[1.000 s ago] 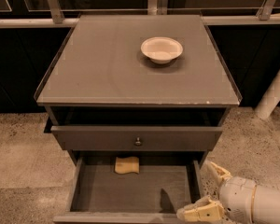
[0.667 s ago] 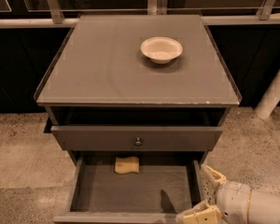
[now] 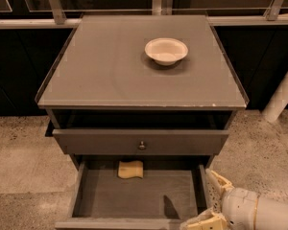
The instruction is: Pick sponge from middle drawer and place on counter
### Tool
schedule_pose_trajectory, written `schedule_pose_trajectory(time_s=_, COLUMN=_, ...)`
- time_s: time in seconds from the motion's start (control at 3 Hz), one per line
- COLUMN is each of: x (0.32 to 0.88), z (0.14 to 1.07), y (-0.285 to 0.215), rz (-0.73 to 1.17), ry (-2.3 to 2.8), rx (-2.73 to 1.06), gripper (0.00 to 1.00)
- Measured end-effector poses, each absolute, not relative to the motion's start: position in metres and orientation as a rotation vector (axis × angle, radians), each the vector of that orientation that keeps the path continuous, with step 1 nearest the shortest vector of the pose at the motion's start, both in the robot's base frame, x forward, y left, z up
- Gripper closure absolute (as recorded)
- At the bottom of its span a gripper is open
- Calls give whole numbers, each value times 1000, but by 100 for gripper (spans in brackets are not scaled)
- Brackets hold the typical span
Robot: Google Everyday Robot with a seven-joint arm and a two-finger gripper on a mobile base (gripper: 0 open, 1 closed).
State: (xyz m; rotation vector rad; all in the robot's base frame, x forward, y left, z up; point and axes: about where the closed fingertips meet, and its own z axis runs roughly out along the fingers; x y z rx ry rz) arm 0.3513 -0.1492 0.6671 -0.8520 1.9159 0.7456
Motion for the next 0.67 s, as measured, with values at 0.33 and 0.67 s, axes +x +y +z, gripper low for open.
schedule_pose_trajectory(time_s=0.33, x=352, z=642, y=-149, rz=687, ry=1849, rx=-848, gripper=0)
schedule_pose_trajectory(time_s=0.67, x=378, z=593, y=-157, rz=554, ry=1758, rx=-874, gripper=0)
